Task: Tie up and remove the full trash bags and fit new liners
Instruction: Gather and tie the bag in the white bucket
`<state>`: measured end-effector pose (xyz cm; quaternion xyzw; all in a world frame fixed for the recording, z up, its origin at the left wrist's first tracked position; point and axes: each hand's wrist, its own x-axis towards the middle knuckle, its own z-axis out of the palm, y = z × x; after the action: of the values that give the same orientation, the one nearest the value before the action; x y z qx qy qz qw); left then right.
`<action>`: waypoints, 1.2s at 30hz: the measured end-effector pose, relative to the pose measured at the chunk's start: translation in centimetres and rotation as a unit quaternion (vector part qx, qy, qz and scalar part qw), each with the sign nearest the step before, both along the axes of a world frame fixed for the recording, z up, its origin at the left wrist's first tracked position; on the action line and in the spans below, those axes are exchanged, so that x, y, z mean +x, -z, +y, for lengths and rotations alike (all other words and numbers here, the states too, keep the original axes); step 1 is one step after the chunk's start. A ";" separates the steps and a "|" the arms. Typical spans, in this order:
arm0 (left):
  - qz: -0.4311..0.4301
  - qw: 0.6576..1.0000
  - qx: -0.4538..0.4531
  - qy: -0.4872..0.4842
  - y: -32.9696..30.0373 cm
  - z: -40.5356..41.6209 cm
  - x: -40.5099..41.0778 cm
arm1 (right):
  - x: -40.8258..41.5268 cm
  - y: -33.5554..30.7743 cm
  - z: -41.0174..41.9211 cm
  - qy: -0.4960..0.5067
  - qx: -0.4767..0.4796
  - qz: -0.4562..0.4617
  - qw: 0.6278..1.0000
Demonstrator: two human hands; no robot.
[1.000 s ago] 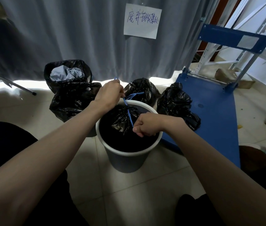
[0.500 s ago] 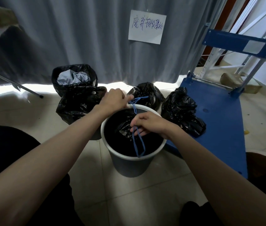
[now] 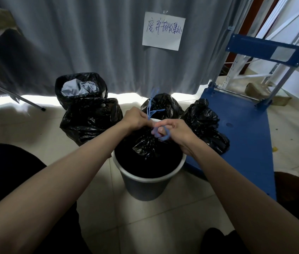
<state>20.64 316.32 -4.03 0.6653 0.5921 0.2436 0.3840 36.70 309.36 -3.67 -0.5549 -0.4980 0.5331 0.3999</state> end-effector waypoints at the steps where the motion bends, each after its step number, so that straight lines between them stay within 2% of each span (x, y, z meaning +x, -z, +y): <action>1: -0.020 1.000 -0.007 -0.006 -0.3 -0.1 -0.2 | 0.1 -0.1 0.1 0.009 -0.008 0.024 1.000; 4: -0.055 0.998 -0.025 -0.006 -0.8 -0.4 -0.8 | 0.0 -0.4 0.4 0.018 -0.024 0.087 0.996; 7: -0.055 0.998 -0.034 -0.003 -1.1 -0.7 -1.2 | -0.7 -0.4 0.8 0.040 -0.018 0.122 0.992; 10: -0.071 0.995 -0.067 0.022 -1.0 -1.3 -1.5 | -1.3 0.0 1.5 0.083 -0.007 0.080 0.993; 12: -0.047 0.996 -0.077 0.029 -0.6 -1.8 -1.5 | -1.7 0.2 1.9 0.110 -0.003 0.041 0.993; 15: -0.006 0.998 -0.058 0.017 -0.4 -2.4 -1.4 | -2.0 0.4 2.3 0.141 -0.029 0.061 0.988; 18: -0.035 0.998 -0.044 0.012 -1.2 -2.3 -1.4 | -2.2 0.1 2.4 0.157 -0.050 0.123 0.979; 21: -0.029 0.999 0.020 0.034 -2.4 -1.7 -1.8 | -2.2 -0.1 2.7 0.170 -0.058 0.151 0.972; 24: 0.011 0.995 0.079 0.059 -3.4 -1.4 -1.8 | -2.2 0.4 2.9 0.147 -0.054 0.100 0.983; 31: 0.029 0.983 0.150 0.102 -4.9 -1.1 -1.3 | -2.3 1.1 2.7 0.108 0.009 -0.067 0.992; 36: 0.049 0.975 0.179 0.120 -5.1 -1.0 -0.9 | -2.3 1.0 2.8 0.016 0.025 -0.155 0.988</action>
<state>19.73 315.31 1.04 0.8007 0.4727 0.2644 0.2560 34.40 312.13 -4.63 -0.6282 -0.5583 0.4216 0.3406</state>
